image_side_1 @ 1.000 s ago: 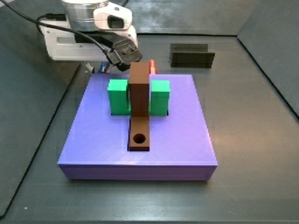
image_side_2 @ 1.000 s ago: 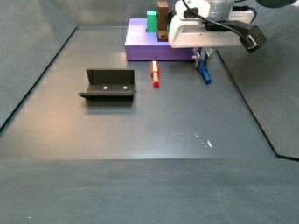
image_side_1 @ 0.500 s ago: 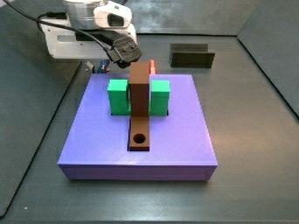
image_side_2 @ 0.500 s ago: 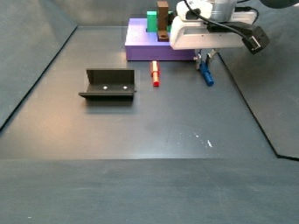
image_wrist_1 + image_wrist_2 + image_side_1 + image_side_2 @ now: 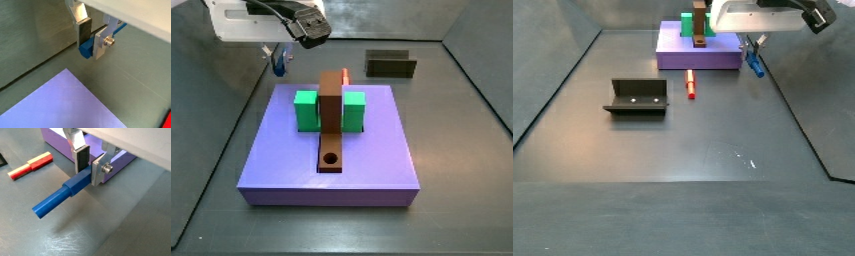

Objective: Pick up the blue object. Move up. Place the blue object on the fixture. Regrasp the blue object. Move to above the board. Insert the blue object.
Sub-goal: Place the blue object on the fixture.

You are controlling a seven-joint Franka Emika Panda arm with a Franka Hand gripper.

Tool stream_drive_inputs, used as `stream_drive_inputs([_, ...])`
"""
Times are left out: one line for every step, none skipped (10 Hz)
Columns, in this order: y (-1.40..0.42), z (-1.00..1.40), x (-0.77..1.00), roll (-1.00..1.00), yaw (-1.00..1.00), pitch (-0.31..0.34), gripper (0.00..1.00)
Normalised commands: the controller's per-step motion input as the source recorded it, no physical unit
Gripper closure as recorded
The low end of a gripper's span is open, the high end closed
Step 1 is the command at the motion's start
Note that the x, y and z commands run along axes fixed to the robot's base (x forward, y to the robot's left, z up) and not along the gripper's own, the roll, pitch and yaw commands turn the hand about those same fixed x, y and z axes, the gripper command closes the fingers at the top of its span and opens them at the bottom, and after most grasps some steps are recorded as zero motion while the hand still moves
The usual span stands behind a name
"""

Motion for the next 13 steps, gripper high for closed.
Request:
stream_drive_inputs([0.01, 0.0, 0.38, -0.37, -0.01, 0.023, 1.0])
stream_drive_inputs([0.19, 0.43, 0.63, -1.0, -0.17, -0.091, 1.0])
stream_drive_inputs([0.18, 0.41, 0.64, -1.0, -0.24, -0.197, 1.0])
stream_drive_inputs([0.18, 0.33, 0.71, -1.0, -0.2, -0.229, 1.0])
stream_drive_inputs([0.18, 0.33, 0.71, -1.0, -0.18, -0.263, 1.0])
stream_drive_inputs([0.21, 0.32, 0.68, -1.0, -0.16, -0.283, 1.0])
stream_drive_inputs([0.34, 0.1, 0.59, -1.0, -0.07, -0.069, 1.0])
stream_drive_inputs([0.33, 0.05, 0.59, -1.0, -0.12, -0.089, 1.0])
stream_drive_inputs([0.35, 0.02, 0.55, -1.0, -0.12, -0.163, 1.0])
stream_drive_inputs([0.33, 0.0, 0.62, -1.0, -0.12, -0.123, 1.0])
stream_drive_inputs([0.32, 0.0, 0.64, -1.0, -0.11, -0.111, 1.0])
stream_drive_inputs([0.33, 0.0, 0.63, -1.0, -0.06, -0.134, 1.0])
stream_drive_inputs([0.29, 0.0, 0.61, -1.0, 0.0, -0.094, 1.0])
